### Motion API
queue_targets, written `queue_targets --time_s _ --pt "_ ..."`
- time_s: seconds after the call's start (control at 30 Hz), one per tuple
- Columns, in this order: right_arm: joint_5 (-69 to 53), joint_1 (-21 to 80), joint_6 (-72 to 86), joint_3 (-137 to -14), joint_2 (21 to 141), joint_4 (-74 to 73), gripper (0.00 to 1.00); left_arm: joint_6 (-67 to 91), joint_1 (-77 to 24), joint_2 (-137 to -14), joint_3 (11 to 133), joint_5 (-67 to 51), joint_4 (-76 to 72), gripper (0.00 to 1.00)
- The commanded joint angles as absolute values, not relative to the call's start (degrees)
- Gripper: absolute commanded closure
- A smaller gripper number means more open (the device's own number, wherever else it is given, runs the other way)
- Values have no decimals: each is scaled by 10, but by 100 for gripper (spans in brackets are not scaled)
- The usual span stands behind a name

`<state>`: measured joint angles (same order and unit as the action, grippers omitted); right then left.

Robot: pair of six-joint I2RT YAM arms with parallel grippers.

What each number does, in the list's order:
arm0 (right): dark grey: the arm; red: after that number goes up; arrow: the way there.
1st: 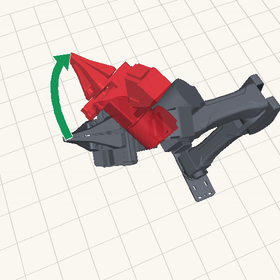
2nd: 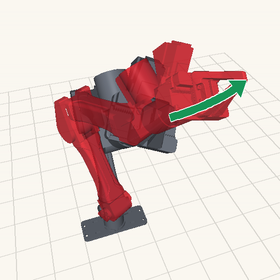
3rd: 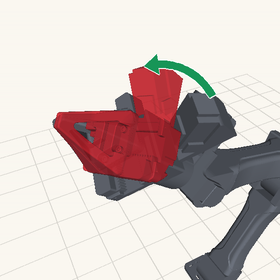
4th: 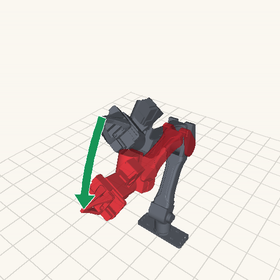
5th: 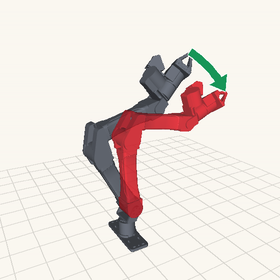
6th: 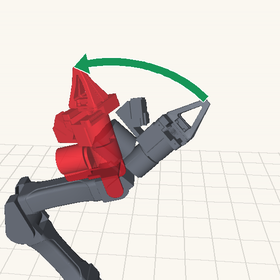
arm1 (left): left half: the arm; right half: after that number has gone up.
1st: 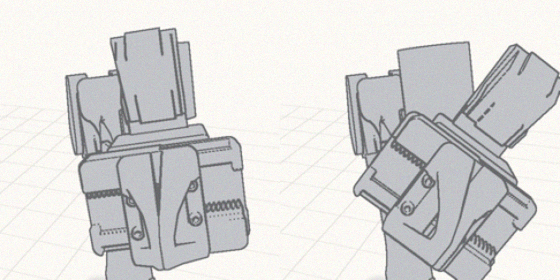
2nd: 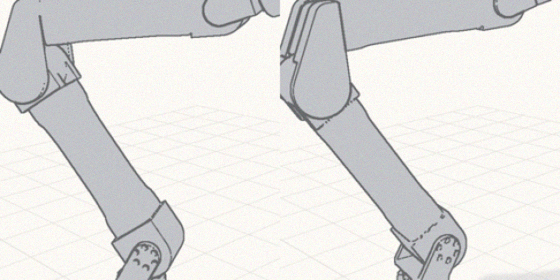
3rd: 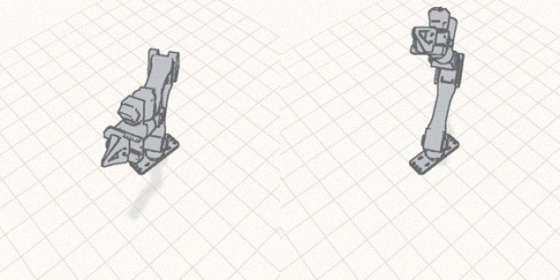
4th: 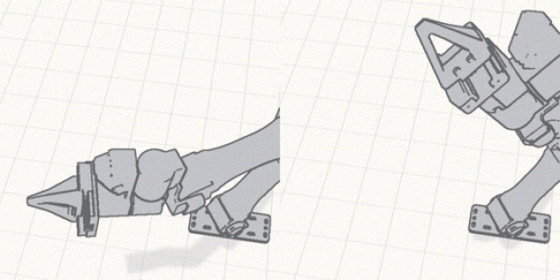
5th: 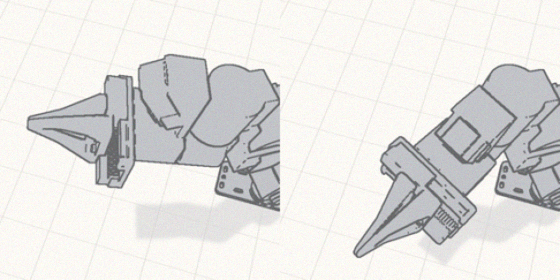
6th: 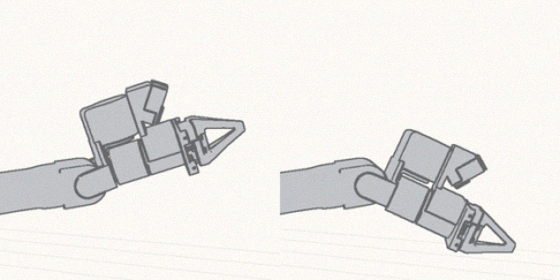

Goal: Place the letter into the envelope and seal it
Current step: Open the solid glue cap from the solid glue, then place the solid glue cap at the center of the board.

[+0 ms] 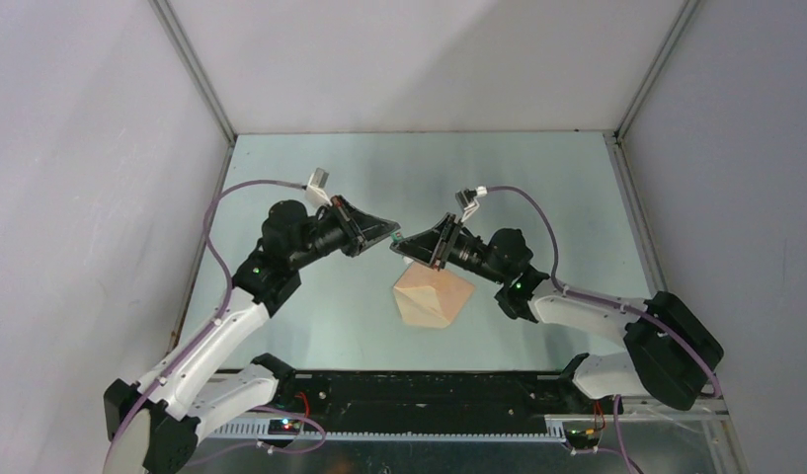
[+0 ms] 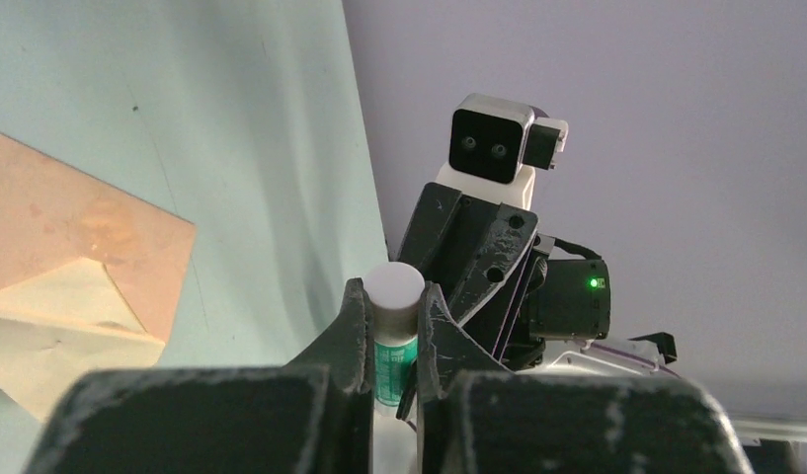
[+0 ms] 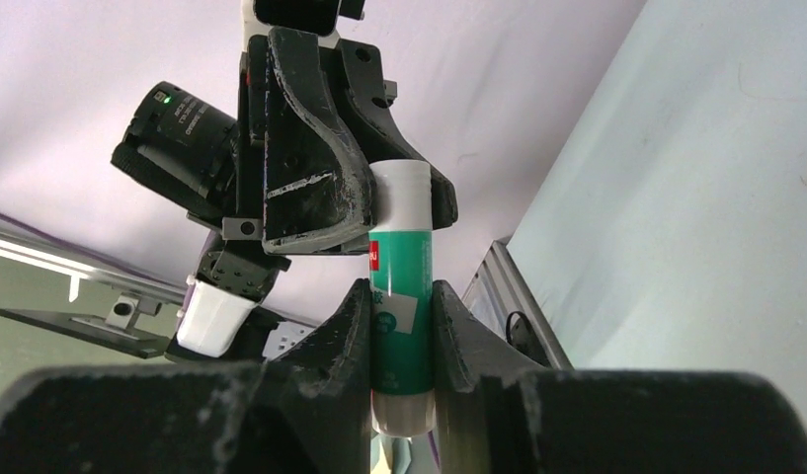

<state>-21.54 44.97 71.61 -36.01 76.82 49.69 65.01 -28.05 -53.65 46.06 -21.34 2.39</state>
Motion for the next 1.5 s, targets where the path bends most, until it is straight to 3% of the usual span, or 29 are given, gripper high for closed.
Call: queue_targets --time_s 0.0,0.37,0.83,1.1,1.23,1.3,1.47 --pt "-196 458 729 -328 709 474 100 625 -224 -544 482 -146 -11 100" --pt "-134 495 687 -308 620 384 100 627 -195 -591 507 -97 -9 100" --pt "-123 520 683 -289 624 413 100 691 -158 -611 518 -56 -4 100" --pt "-119 523 675 -287 620 410 100 638 -141 -624 550 -73 56 100" --pt "-104 504 651 -288 587 341 100 512 -147 -646 598 14 188 100" --pt "-95 496 636 -288 565 295 100 429 -162 -662 613 130 245 100" --pt "-84 473 605 -288 514 203 100 376 -189 -735 614 263 328 100"
